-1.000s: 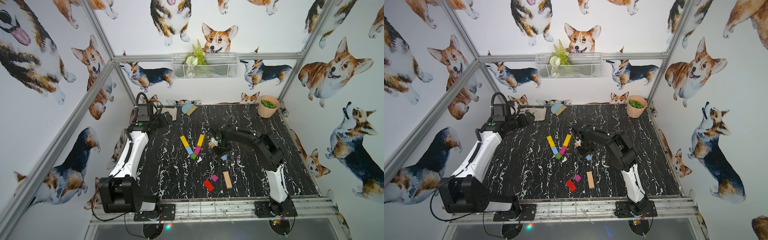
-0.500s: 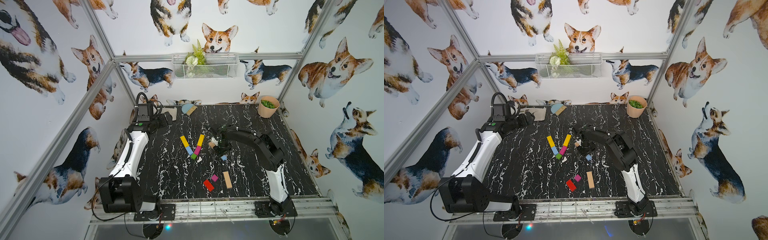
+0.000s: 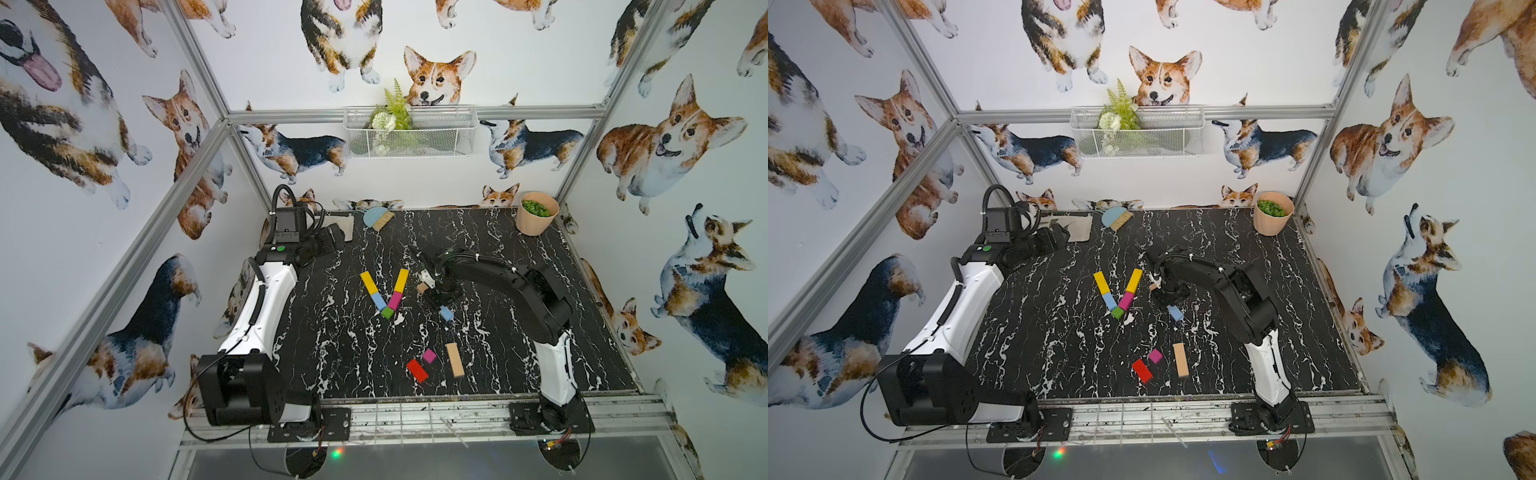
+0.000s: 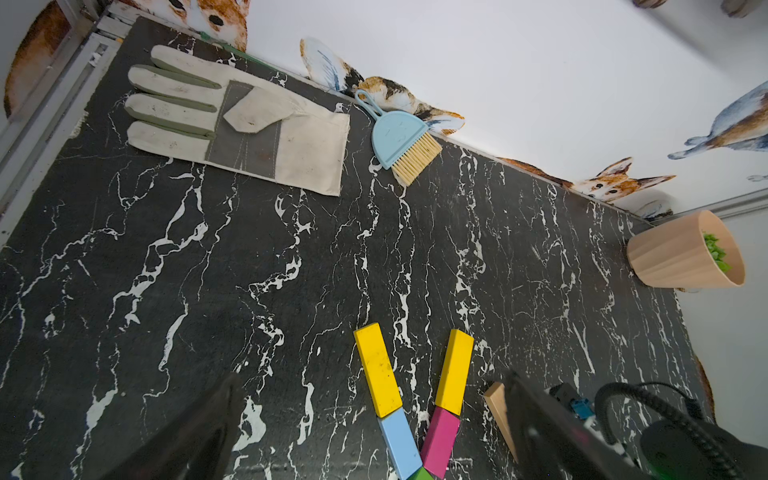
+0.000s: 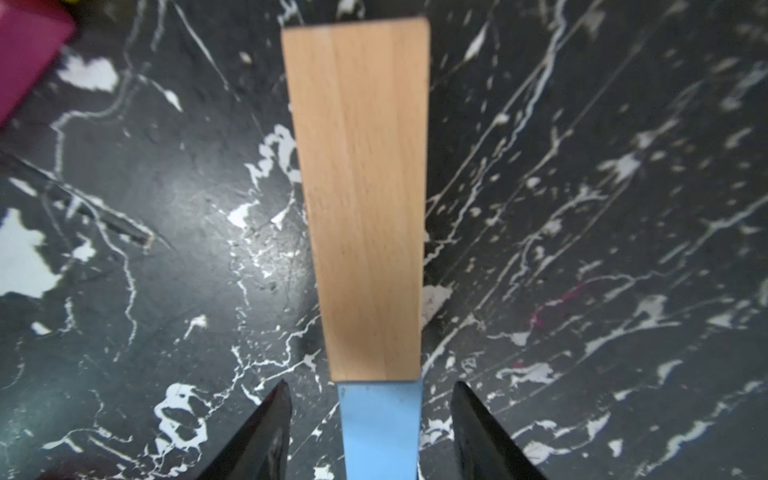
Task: Assemble the letter v with building blocks
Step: Assemble the building block at the center of the board, then pick up the building block from the center of the board.
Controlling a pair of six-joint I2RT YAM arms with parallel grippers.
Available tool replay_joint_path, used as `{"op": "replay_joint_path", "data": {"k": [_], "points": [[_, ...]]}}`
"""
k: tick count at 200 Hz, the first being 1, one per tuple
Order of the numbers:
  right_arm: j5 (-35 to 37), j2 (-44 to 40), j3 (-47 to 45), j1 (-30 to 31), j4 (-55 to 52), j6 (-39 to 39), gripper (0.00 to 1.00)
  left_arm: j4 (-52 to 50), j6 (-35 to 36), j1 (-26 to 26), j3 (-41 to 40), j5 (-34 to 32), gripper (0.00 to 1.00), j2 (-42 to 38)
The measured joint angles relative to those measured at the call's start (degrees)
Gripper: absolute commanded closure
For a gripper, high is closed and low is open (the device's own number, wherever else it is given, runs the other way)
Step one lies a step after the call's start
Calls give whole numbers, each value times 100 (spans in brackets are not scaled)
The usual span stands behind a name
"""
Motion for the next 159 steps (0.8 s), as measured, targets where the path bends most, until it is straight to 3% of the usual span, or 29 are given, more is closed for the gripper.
{"op": "replay_joint_path", "data": {"k": [80, 159], "points": [[402, -763, -350, 44, 160, 437, 23, 0, 13, 4, 0, -15, 0, -17], [468, -1679, -1132, 1167, 313, 1462, 21, 0, 13, 7, 0, -66, 0, -59]]}}
